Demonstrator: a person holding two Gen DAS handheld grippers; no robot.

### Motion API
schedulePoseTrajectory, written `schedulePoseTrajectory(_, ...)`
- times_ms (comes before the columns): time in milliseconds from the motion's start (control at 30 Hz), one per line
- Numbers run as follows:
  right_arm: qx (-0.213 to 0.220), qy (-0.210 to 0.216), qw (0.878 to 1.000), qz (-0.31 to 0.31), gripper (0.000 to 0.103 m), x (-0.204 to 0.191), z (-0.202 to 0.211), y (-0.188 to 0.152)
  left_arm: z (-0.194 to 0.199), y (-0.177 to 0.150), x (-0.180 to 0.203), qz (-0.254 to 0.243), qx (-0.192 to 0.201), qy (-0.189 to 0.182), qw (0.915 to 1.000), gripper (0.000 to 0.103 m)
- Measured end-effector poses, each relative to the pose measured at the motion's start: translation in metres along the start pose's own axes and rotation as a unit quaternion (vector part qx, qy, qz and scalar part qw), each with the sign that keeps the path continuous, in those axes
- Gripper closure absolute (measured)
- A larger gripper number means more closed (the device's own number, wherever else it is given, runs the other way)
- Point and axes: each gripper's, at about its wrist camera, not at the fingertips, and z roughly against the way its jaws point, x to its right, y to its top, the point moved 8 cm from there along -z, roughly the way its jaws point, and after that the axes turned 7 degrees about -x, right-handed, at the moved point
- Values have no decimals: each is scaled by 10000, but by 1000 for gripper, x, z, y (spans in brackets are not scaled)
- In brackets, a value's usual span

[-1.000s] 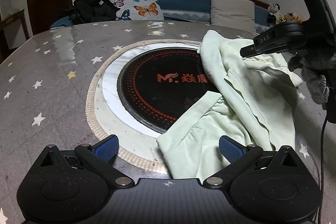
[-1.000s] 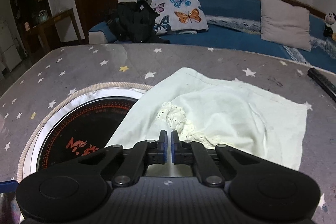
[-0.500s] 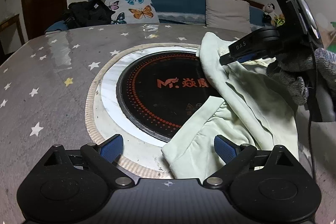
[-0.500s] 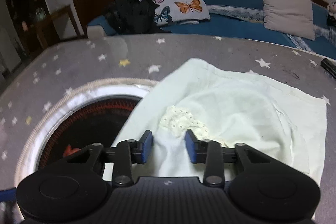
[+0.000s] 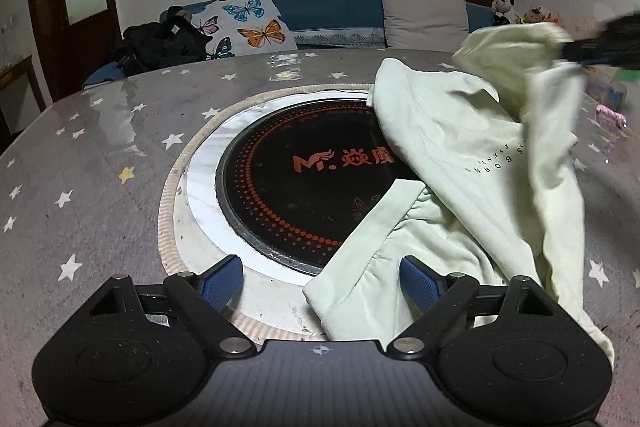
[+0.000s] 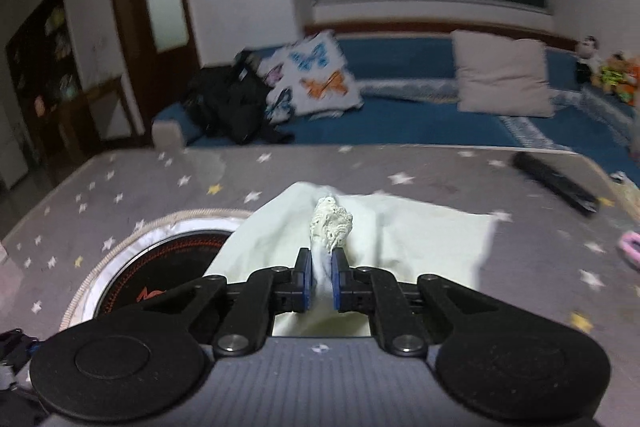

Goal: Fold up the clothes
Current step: 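Shake the lifted T-shirt out with the right gripper and lay it flat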

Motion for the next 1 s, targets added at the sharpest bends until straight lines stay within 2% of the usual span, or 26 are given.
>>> schedulePoseTrajectory(233, 318, -325, 9963, -726, 94, 59, 92, -55, 0, -1, 0, -34, 37, 46, 10000, 18)
schedulePoseTrajectory(367, 147, -589, 9890, -1349, 94, 90, 123, -105, 0, 0, -1, -51, 35, 45, 10000, 20)
schedulePoseTrajectory(467, -243, -823, 9828, -1634, 88, 109, 130, -148, 0, 0, 0, -80, 31, 33, 10000, 22)
schedulePoseTrajectory(533, -347, -1011, 9830, -1494, 87, 114, 132, -163, 0, 1, 2, -95, 16, 4, 10000, 26)
schedulePoseTrajectory(567, -341, -1109, 9834, -1395, 83, 113, 132, -164, 1, 1, 2, -104, 11, -8, 9999, 28)
schedulePoseTrajectory(600, -306, -1251, 9836, -1260, 78, 114, 132, -162, 1, 1, 3, -116, 10, -22, 9999, 31)
schedulePoseTrajectory(633, -278, -1328, 9841, -1149, 67, 113, 133, -160, 1, 1, 4, -127, 10, -36, 9999, 32)
schedulePoseTrajectory(667, -250, -1336, 9853, -1031, 62, 109, 132, -155, 1, 1, 5, -138, 9, -51, 9999, 35)
schedulePoseTrajectory(733, -200, -1333, 9878, -780, 62, 102, 130, -147, 1, 2, 8, -167, 11, -81, 9998, 41)
schedulePoseTrajectory(833, -209, -1139, 9929, -274, 55, 83, 121, -139, 2, 3, 13, -239, 27, -128, 9996, 51)
schedulePoseTrajectory(1000, -490, -805, 9943, 497, 55, 51, 88, -141, 2, 5, 20, -340, 50, -275, 9990, 77)
